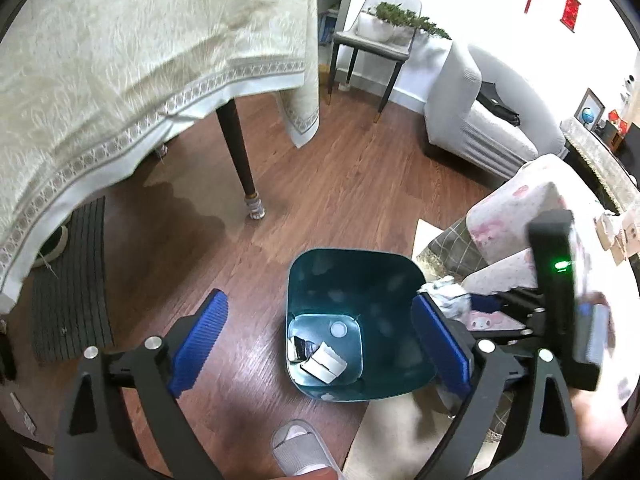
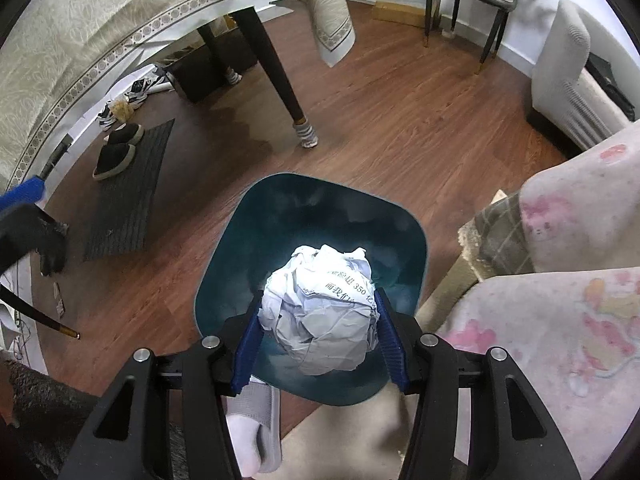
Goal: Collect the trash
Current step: 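Open the right tool over the teal bin to drop the paper ball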
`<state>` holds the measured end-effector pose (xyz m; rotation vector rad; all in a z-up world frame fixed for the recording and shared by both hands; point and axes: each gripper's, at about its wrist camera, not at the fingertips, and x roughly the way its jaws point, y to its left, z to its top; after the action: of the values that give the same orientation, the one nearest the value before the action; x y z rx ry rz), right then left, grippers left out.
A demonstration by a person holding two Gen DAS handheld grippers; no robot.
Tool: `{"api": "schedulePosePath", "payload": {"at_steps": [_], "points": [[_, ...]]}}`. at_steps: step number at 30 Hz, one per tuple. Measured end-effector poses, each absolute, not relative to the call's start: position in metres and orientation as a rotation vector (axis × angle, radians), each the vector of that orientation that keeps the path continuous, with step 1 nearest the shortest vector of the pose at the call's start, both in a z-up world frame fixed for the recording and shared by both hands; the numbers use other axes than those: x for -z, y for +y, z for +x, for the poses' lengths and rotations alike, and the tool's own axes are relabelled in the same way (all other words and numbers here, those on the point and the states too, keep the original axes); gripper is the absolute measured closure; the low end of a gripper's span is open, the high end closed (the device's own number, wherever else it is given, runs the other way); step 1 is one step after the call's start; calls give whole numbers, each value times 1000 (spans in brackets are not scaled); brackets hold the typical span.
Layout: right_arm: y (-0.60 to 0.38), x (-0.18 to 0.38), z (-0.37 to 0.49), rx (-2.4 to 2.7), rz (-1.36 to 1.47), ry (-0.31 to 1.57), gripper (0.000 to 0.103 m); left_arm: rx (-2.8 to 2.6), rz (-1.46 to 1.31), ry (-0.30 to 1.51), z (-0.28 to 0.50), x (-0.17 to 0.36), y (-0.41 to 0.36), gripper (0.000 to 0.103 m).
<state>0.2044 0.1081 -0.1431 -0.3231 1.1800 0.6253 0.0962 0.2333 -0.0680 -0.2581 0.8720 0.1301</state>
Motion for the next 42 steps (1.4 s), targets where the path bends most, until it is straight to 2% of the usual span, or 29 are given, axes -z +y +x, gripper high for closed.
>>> {"api": "schedulePosePath", "payload": {"at_steps": [21, 29, 31, 34, 42], "points": [[131, 231, 194, -613, -456, 1370, 49, -128, -261, 750, 71, 15, 219, 4], [127, 264, 190, -580, -506, 1448, 49, -109, -176, 716, 69, 3, 200, 4], [127, 265, 189, -576, -500, 1445, 45, -101, -167, 714, 69, 3, 197, 4], [127, 263, 189, -575, -492, 1445, 31, -92, -162, 710, 69, 1, 193, 4], [127, 256, 189, -595, -458, 1442, 31, -90, -161, 697, 68, -3, 191, 4]]}}
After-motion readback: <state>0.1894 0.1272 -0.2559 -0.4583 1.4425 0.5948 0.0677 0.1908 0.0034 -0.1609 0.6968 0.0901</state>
